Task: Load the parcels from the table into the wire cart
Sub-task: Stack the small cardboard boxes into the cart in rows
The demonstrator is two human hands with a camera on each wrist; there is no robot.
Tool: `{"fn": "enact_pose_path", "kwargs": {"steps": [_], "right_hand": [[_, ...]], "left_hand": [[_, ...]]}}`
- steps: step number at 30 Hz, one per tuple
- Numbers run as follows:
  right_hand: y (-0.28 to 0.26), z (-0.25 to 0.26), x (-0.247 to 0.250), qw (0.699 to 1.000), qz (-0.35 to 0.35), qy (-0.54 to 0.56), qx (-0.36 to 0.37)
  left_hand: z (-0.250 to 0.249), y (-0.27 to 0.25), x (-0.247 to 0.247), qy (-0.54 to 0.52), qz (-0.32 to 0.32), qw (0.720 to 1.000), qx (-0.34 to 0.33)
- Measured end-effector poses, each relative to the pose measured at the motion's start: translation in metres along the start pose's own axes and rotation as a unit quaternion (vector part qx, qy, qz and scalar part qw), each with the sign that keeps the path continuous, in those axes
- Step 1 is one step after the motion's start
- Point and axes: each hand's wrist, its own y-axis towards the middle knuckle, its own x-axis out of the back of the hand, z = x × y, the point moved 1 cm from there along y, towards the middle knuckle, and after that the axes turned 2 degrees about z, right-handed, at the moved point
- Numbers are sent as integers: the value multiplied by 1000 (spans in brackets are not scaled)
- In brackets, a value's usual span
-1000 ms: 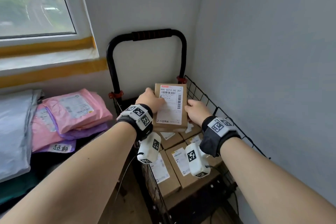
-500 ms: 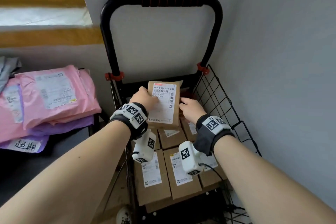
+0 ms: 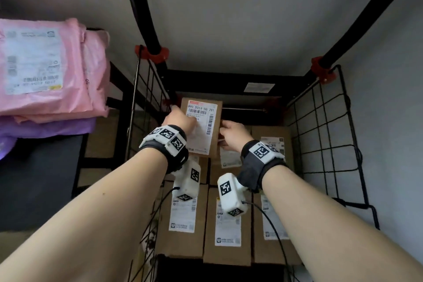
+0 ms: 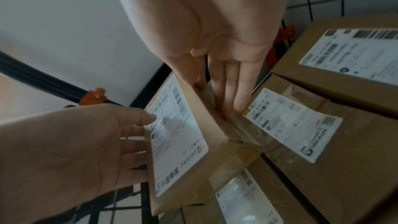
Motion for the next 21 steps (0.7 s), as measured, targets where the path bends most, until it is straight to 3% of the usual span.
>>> {"fn": "enact_pose_path", "kwargs": {"steps": [7,21], "right_hand": [[24,-14,-18,997,56,33,-46],[27,-25,-21,991,64,84,-80]], "left_hand": [[31,26,-23,15,12,997,70],[43,26,-26,52,42,994,92]]}}
